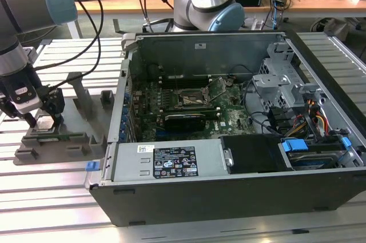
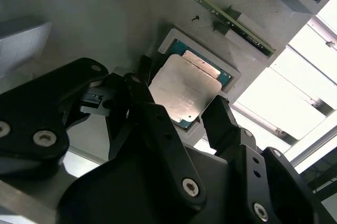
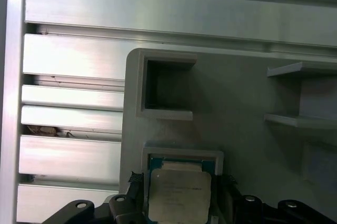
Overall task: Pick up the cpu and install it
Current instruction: 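Pick up the cpu and move it towards the insertion slot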
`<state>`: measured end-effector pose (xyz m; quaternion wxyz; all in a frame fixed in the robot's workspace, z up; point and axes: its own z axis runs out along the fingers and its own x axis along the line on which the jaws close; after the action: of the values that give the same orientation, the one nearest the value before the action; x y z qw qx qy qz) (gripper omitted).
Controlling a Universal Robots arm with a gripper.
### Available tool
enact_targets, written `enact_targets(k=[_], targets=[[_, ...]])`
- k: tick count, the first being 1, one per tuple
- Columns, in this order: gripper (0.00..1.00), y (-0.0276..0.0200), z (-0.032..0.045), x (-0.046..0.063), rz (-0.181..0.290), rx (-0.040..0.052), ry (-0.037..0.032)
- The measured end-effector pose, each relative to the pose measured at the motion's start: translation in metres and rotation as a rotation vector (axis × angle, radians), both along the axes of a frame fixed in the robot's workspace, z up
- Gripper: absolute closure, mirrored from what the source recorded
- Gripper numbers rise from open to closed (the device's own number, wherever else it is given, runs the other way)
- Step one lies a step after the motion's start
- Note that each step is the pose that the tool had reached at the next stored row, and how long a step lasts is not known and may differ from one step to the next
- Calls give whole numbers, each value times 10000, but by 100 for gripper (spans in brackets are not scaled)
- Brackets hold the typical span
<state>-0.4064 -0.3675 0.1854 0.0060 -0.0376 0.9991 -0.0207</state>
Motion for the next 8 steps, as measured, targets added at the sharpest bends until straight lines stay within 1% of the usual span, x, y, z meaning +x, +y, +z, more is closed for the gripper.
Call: enact_targets(k=[3, 4, 6, 8], targets=[[36, 0, 0, 0, 0, -6, 1], [45, 0, 0, 0, 0, -8, 1], [45, 0, 0, 0, 0, -10, 0], [45, 0, 0, 0, 0, -41, 0]])
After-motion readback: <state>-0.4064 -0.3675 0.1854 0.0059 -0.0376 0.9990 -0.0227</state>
